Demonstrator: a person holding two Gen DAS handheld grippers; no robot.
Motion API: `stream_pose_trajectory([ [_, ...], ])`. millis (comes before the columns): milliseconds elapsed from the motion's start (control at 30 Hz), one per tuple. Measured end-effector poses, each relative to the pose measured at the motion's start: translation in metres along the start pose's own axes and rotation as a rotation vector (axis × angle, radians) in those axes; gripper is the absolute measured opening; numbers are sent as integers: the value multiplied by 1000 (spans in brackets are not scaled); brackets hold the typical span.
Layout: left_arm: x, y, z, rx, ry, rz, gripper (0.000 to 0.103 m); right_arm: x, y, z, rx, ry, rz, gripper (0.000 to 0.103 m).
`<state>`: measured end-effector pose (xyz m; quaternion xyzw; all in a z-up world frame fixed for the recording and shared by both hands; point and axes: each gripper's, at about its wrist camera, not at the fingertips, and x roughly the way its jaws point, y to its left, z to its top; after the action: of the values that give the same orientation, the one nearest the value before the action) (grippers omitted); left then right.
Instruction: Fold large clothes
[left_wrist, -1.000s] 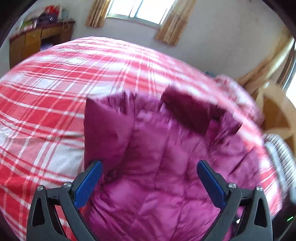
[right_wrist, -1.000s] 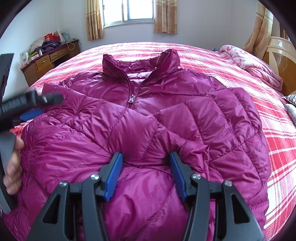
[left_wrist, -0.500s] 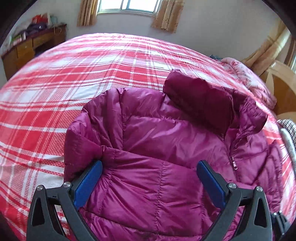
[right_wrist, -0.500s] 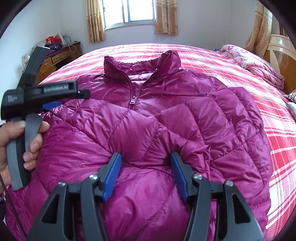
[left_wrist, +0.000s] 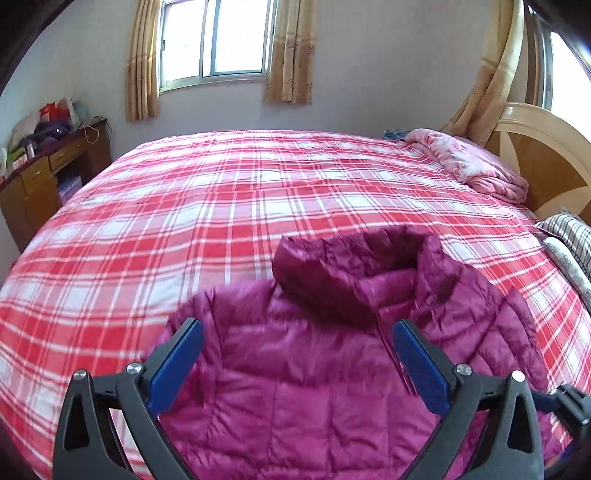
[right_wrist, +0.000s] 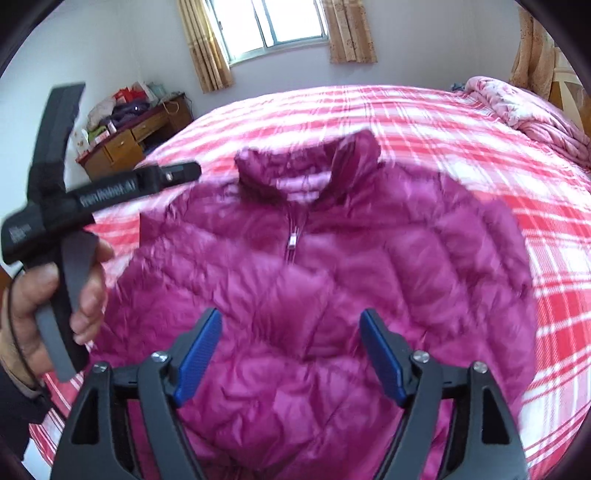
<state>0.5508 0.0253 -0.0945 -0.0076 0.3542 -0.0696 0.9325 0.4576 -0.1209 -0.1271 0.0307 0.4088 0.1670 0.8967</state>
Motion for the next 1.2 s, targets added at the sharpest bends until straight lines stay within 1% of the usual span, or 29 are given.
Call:
stream_pose_trajectory([
  [100,22,6,19,-14,18,45,102,10,-15,33,4,-15,-67,85],
  [133,25,8,23,-22,23,47,102,16,-23,44,14,-15,-88,85],
  [267,45,18,40,-65,27,54,102,41,-51,85,60,-14,-123,85],
  [300,54,19,44,-62,41,54,102,47,-60,94,69,-15,-127,85],
  [367,72,17,46,-40,81,82,102,58,-71,110,84,-17,-130,85],
  [433,90,16,44,-24,110,102,102,73,-78,123,96,0,-129,85],
  [467,94,15,41,-18,116,100,102,85,-80,131,98,27,-119,85],
  [533,97,14,38,-3,103,97,102,95,-84,138,84,51,-113,84],
  [567,96,13,36,4,91,92,102,104,-83,141,58,73,-129,79],
  [600,92,13,34,13,73,82,102,111,-82,143,35,96,-139,66],
  [633,89,11,33,24,59,77,102,117,-81,143,11,123,-143,58],
  [667,85,10,31,37,46,73,98,120,-80,141,-10,142,-145,43],
  [700,80,10,29,54,39,60,93,120,-79,138,-36,151,-158,24],
  [733,78,9,29,67,46,45,72,117,-79,135,-57,148,-184,19],
  [767,78,7,28,74,61,26,51,112,-79,130,-74,135,-199,18],
  [800,75,7,26,77,83,-3,44,109,-81,128,-79,126,-200,16],
  [833,74,6,24,81,93,-18,30,103,-83,124,-81,119,-199,16],
  [867,71,4,21,89,96,-28,20,98,-85,121,-84,111,-200,15],
  [967,55,-4,6,123,86,-43,19,88,-91,108,-103,103,-220,14],
  [1067,43,-13,-14,151,93,-80,18,92,-102,98,-87,125,-224,13],
  [1133,36,-20,-27,199,88,-69,18,95,-109,93,-73,129,-221,13],
  [1200,24,-22,-32,223,53,-59,18,96,-114,88,-56,125,-213,13],
])
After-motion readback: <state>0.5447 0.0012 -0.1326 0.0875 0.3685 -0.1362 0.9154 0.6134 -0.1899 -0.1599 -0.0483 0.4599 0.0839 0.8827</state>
